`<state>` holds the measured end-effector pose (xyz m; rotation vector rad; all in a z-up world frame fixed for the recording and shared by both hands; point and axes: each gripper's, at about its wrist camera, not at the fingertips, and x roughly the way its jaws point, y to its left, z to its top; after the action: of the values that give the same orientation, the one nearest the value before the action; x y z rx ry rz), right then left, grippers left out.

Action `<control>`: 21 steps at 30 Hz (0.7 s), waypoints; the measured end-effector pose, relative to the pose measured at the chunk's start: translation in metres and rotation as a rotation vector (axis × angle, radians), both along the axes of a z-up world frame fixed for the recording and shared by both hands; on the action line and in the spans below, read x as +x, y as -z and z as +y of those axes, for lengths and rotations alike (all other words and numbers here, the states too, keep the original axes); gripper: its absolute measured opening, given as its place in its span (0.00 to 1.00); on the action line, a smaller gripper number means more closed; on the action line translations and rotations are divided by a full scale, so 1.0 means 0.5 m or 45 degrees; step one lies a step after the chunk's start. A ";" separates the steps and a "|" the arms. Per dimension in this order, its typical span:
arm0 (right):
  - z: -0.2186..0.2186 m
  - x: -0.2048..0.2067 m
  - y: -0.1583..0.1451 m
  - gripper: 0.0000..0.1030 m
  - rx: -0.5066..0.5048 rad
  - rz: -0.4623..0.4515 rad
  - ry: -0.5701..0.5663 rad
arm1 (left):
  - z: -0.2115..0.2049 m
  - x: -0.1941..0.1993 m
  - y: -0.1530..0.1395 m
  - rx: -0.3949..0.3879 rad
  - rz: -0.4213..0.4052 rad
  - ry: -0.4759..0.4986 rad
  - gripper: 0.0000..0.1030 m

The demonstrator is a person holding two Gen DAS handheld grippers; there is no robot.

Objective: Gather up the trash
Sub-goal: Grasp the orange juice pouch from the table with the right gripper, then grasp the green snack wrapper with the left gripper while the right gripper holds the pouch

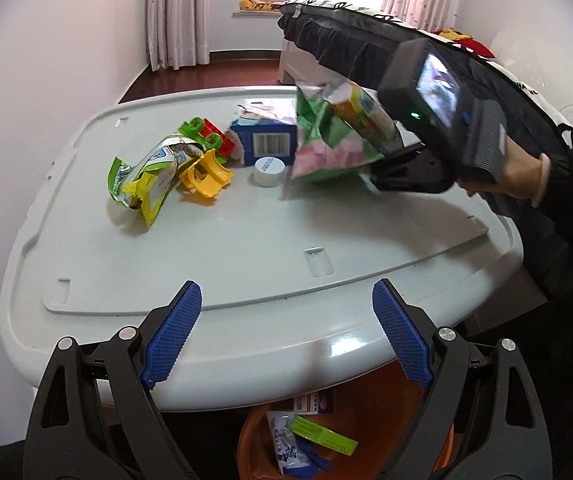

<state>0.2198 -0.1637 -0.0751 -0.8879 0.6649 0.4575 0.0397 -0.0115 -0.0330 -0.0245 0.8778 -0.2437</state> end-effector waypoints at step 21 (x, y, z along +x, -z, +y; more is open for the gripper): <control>-0.155 -0.217 -0.135 0.29 1.021 0.501 0.586 | 0.063 0.029 -0.028 0.114 0.085 0.003 0.83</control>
<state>0.1114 -0.2413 -0.0075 0.1265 0.9179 0.4293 0.0544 0.0203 -0.0189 0.0521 0.9548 -0.2061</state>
